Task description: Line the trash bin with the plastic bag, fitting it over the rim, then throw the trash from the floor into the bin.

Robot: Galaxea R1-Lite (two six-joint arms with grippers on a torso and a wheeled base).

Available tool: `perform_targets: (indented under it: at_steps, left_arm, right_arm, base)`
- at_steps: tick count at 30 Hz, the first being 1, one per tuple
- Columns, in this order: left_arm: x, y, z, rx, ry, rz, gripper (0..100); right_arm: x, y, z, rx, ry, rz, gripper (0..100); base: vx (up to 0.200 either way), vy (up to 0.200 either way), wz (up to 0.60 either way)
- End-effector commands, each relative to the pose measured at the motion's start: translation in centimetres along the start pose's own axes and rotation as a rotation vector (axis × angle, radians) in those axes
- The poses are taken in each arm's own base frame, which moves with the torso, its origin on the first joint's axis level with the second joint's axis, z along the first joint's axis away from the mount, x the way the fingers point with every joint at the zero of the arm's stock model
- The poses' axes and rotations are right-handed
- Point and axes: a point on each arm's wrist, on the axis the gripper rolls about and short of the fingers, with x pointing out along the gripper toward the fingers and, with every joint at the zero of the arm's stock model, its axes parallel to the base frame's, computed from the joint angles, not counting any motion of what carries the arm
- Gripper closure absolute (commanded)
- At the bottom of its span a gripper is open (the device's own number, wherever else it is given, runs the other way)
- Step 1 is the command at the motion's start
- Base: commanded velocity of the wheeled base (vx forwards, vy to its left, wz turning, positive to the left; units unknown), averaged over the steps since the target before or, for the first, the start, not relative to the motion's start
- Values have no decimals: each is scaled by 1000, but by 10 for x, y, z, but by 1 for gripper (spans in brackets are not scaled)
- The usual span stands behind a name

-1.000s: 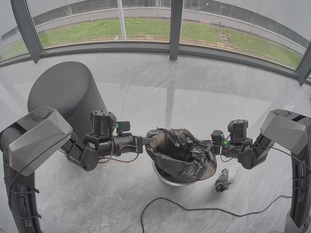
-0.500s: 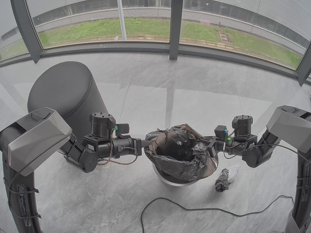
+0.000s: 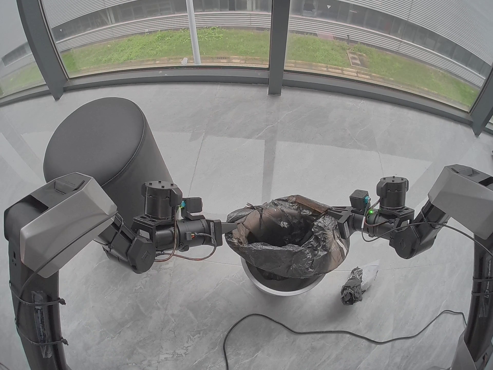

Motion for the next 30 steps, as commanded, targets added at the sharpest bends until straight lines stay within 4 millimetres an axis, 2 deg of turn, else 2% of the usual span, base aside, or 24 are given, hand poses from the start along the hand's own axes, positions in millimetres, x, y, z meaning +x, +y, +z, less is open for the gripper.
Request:
perform_targets:
  at_steps: [1,8,15,16,19,26,28,29,30]
  left_arm:
    - [14,10,-9,-8,7,15,100]
    - [21,15,-12,-9,7,17,100]
    - [19,13,-14,-15,16,15,100]
    - [18,12,-12,-15,12,14,100]
    - [17,10,-9,-16,8,11,100]
    - [18,6,-9,-25,5,2,100]
    - [18,6,-8,-29,2,1,100]
    - [17,4,-7,-41,-1,-3,100]
    - [16,2,-4,-47,-6,-6,100]
  right_arm:
    - [10,-4,-11,15,12,-7,100]
    - [15,-1,-12,12,2,-2,100]
    - [20,6,-16,40,18,19,100]
    - [20,6,-16,50,18,19,0]
    - [20,6,-14,51,11,18,0]
    - [7,1,12,18,-52,-8,0]
    - [5,1,15,14,-56,-10,0]
    - [-5,4,26,-19,-78,-7,0]
    - [-12,11,28,-33,-76,15,0]
  base:
    - [0,0,0]
    - [0,0,0]
    - [0,0,0]
    - [0,0,0]
    - [0,0,0]
    - [0,0,0]
    - [0,0,0]
    - [0,0,0]
    - [0,0,0]
